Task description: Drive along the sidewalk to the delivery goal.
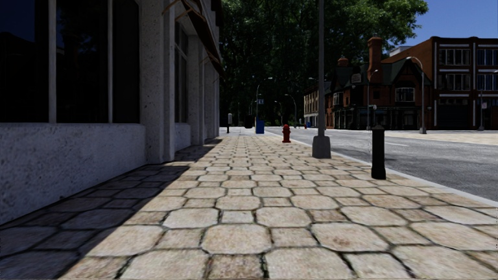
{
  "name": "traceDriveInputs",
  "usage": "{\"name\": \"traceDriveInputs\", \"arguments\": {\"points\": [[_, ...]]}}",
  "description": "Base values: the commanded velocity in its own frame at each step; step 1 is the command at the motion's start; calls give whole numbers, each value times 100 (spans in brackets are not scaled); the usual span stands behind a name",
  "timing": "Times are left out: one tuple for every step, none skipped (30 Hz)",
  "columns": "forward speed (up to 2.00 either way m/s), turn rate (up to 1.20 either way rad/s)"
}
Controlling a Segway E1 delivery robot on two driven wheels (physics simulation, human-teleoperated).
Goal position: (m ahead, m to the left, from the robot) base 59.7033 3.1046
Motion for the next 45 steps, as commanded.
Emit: {"name": "traceDriveInputs", "arguments": {"points": [[200,0],[200,0],[200,0],[200,0],[200,0],[200,0],[200,0],[200,0],[200,0],[200,0],[200,0],[200,0],[200,0],[200,0],[200,0],[200,0],[200,0],[200,0],[200,0],[200,0],[200,0],[200,0],[200,0],[200,11],[200,63],[200,63],[200,86],[200,90],[200,42],[200,0],[200,0],[200,0],[200,0],[200,0],[200,0],[200,0],[200,0],[200,0],[200,0],[200,0],[200,0],[200,0],[200,0],[200,0],[200,0]]}}
